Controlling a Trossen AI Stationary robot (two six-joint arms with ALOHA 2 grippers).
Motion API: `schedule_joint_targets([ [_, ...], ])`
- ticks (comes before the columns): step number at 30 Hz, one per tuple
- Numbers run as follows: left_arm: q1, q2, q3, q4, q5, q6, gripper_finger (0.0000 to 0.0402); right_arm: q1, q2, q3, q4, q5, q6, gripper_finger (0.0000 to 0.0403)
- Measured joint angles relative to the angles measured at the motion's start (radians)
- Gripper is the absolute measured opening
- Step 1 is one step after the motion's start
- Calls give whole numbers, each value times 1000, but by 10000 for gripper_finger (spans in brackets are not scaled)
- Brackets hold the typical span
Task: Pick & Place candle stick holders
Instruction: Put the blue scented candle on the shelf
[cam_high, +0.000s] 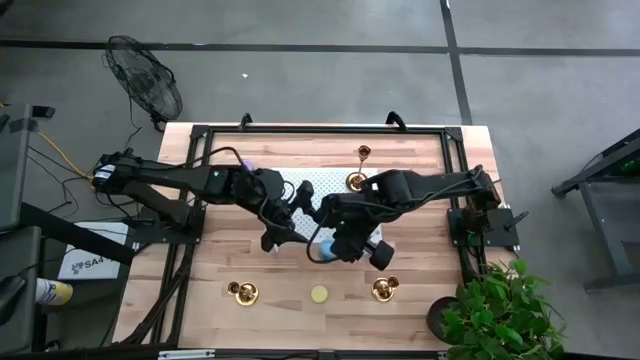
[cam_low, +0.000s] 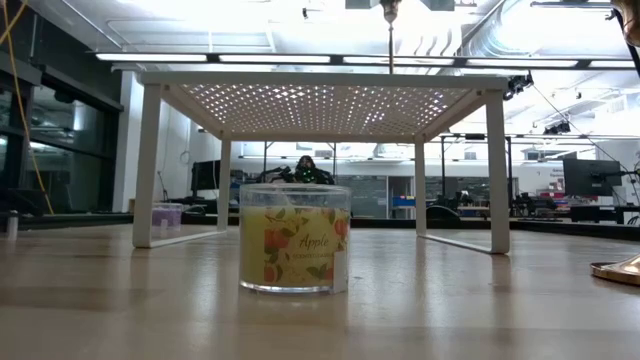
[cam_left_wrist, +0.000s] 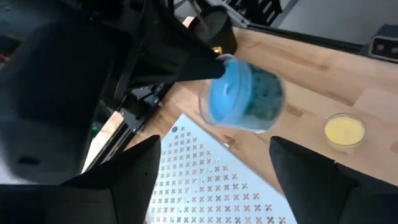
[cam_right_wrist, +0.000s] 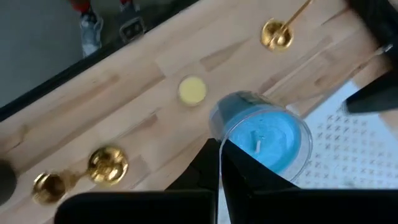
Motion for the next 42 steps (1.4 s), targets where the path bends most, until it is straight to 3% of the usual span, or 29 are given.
schedule_joint_targets([
  [6,1,3,0,-1,8,-4,239,-3,0,-1,29,-4,1,0],
  [12,1,3,0,0,5,-49,215,-3,0,-1,29,12,0,0],
  [35,1,3,0,-10,8,-54,213,-4,0,-1,26,-1,29,0],
  [42,1,3,-1,-58,15,-48,213,-4,0,-1,-56,36,42,0],
])
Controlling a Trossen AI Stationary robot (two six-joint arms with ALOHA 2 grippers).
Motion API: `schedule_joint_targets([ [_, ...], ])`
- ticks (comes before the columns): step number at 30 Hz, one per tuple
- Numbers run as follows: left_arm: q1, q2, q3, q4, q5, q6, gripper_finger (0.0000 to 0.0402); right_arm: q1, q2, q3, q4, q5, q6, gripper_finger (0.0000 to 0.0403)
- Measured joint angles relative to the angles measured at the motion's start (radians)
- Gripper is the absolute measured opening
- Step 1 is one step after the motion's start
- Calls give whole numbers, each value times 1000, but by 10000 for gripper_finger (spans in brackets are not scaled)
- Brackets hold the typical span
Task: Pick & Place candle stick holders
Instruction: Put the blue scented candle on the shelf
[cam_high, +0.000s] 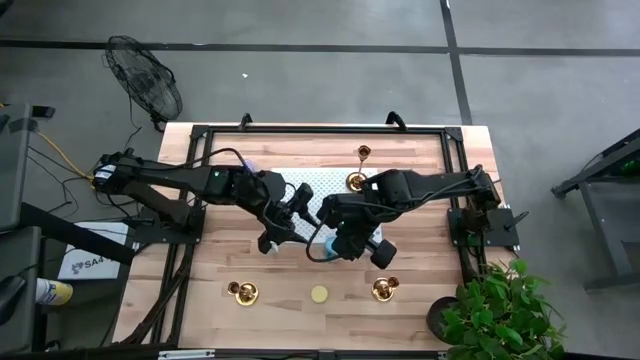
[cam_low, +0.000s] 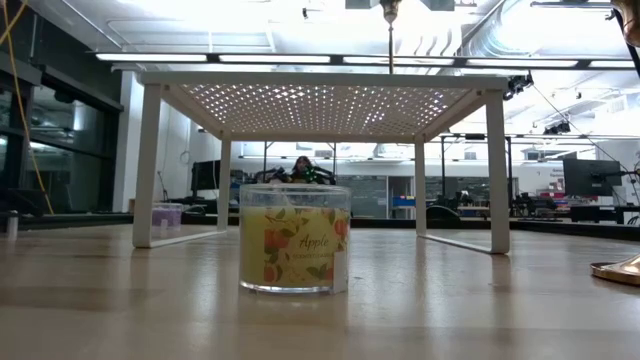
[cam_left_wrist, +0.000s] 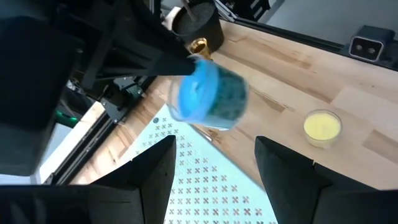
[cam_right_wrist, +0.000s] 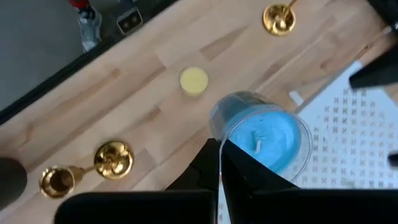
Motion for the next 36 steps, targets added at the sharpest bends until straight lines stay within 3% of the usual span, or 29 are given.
schedule_joint_targets([
  [8,0,0,0,-40,-29,-27,213,1,0,0,-28,80,2,0],
  [19,2,11,0,-32,-49,-376,213,8,0,0,-33,240,-64,0],
  [28,19,28,-1,-17,-64,-528,213,35,-1,0,-42,271,-139,0],
  [32,57,36,0,-18,-5,-597,213,60,-1,0,-43,300,-166,0],
  [36,106,58,1,4,156,-660,219,76,-1,0,-40,345,-211,0],
])
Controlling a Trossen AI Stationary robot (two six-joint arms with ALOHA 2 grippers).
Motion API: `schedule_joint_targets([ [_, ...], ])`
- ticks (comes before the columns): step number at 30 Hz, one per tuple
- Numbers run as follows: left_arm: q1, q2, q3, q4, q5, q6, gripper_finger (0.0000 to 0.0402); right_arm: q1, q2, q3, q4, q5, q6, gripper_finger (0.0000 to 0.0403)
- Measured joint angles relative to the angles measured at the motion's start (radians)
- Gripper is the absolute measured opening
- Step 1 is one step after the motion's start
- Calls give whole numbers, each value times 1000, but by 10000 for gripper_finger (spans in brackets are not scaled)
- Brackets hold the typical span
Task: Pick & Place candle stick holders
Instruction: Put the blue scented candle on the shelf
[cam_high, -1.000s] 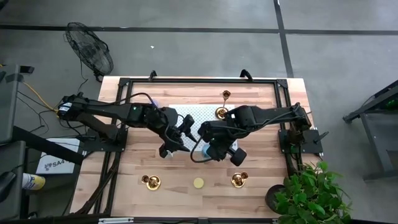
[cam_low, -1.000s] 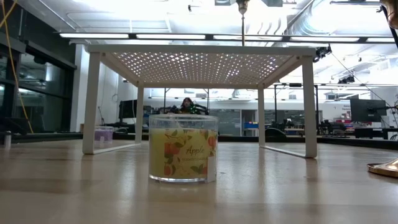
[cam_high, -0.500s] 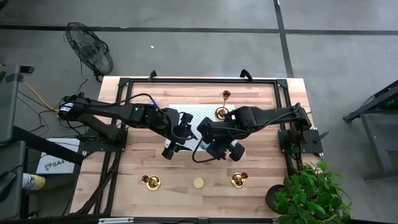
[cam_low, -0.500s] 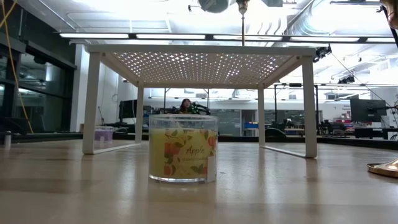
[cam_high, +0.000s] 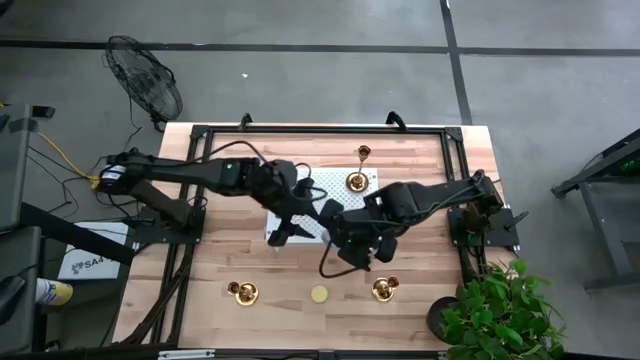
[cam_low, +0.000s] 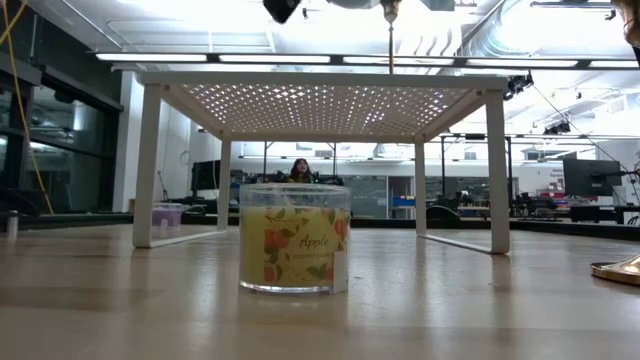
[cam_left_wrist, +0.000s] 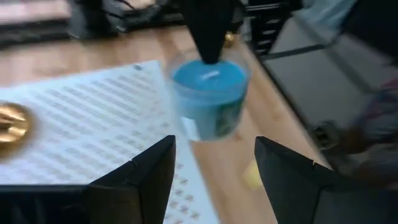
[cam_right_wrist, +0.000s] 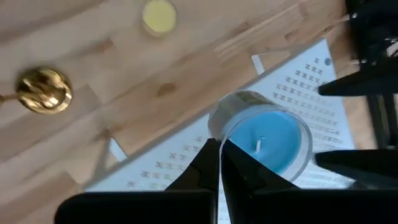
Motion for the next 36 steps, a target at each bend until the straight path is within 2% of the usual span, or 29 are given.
schedule_joint_targets([
  [2,17,22,-1,28,84,-30,229,1,0,0,7,35,-27,0],
  [5,23,48,-1,76,139,-70,254,-2,0,0,6,45,-43,0],
  [12,21,64,-1,121,117,-83,316,5,-1,0,37,69,-62,0],
  [17,21,64,-1,154,116,-87,334,0,-1,0,64,70,-86,0],
  [29,21,64,-1,151,132,-104,329,-9,-2,0,62,69,-86,0],
  [36,21,64,-1,146,127,-105,258,-9,-2,0,64,61,-62,0],
])
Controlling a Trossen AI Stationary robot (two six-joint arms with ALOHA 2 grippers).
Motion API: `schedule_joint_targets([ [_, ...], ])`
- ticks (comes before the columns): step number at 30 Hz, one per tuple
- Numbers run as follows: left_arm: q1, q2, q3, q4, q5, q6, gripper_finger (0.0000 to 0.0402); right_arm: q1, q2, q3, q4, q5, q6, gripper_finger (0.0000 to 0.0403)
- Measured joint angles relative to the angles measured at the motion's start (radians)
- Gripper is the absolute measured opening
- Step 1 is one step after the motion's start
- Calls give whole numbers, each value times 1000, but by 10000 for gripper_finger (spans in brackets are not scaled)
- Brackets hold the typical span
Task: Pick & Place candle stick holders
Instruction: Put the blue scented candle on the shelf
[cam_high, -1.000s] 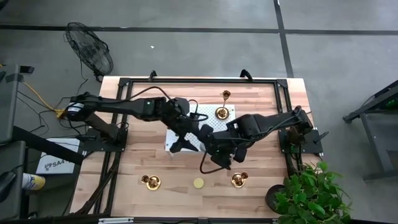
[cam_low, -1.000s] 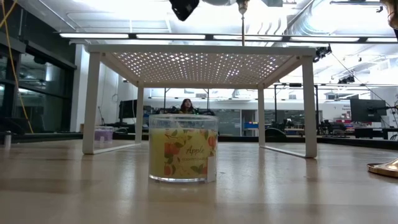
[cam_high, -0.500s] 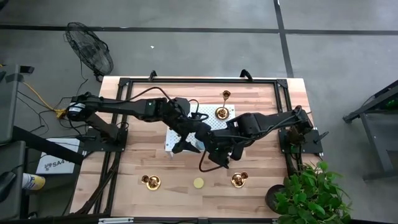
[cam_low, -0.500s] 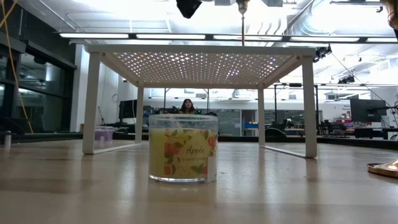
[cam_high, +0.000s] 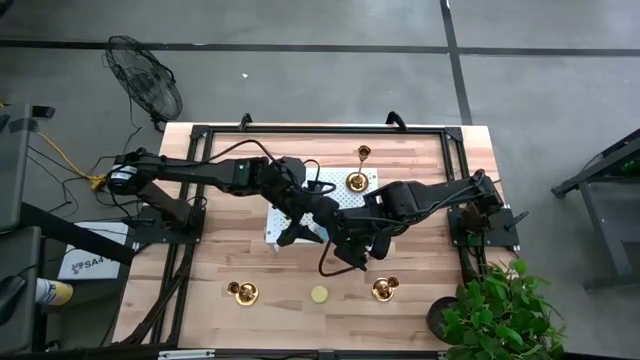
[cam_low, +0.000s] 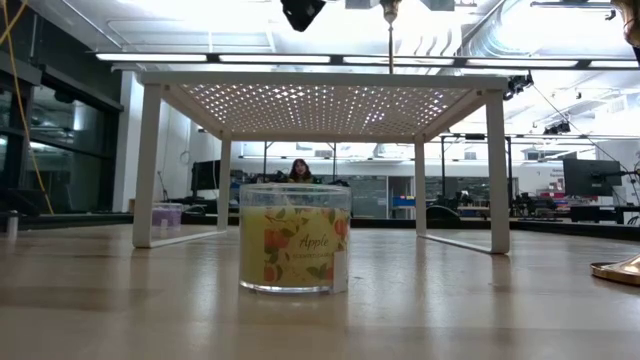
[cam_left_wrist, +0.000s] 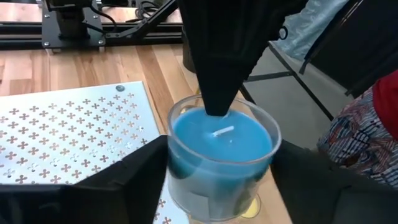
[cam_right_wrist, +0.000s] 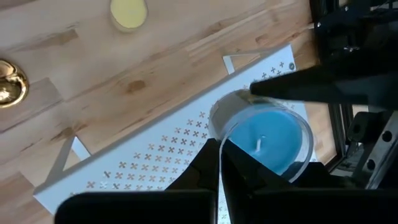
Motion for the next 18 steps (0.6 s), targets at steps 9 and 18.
schedule_joint_targets([
  [9,0,0,0,-1,0,0,231,0,0,0,-3,6,14,0],
  [18,0,-1,0,0,-21,-1,230,1,0,0,-4,5,95,1],
])
